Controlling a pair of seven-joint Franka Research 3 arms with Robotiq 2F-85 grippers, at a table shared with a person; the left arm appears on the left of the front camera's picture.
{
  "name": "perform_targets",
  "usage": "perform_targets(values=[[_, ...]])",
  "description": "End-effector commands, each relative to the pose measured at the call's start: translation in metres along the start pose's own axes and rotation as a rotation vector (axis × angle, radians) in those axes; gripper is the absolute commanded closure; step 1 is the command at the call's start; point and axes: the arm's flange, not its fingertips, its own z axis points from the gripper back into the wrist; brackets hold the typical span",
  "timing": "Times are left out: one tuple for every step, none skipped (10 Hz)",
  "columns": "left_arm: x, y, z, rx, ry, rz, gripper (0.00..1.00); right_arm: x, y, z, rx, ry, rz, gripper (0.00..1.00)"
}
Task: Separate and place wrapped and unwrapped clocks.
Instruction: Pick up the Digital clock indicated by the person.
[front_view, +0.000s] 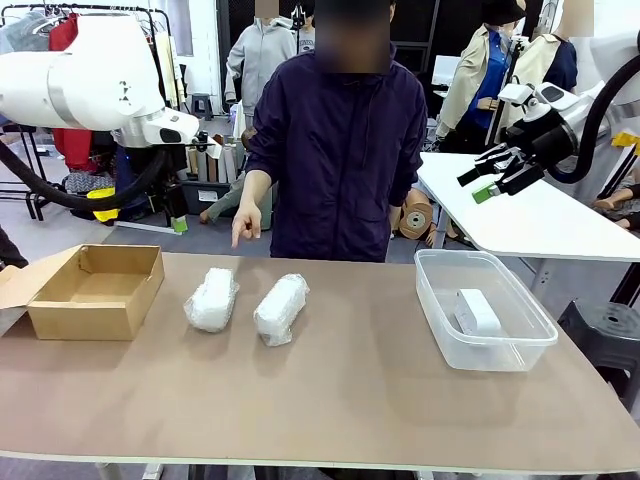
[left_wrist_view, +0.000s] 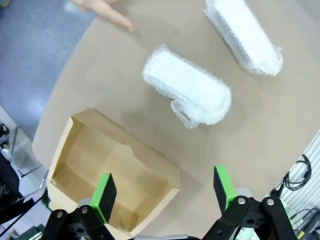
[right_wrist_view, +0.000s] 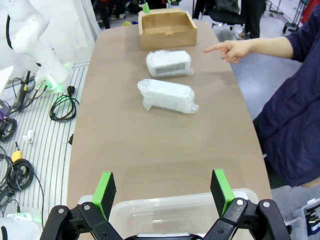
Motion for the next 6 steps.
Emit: perform_targets(values=[[-0.004,0.000,0.005,0.007,0.019,-0.011,0.00,0.002,0.002,0.001,-0.002,0.000,0.007,0.00],[0.000,0.000,0.000,0.000,0.000,0.000,0.00,0.002,0.002,0.001,-0.002,0.000,0.007,0.00],[0.011,0.000,-0.009,0.011,0.081,0.179,0.00,0.002,0.002,0.001,-0.002,0.000,0.007,0.00],[0.019,-0.001,-0.017,0.041,0.142,0.287,0.00,0.002,0.002,0.001,-0.002,0.000,0.007,0.00],[0.027,-0.006,-0.029,0.044,0.179,0.426,0.00,0.002,0.002,0.001,-0.002,0.000,0.007,0.00],[0.035,-0.009,-0.046,0.065,0.191,0.531,0.00,0.002,0.002,0.001,-0.002,0.000,0.007,0.00]])
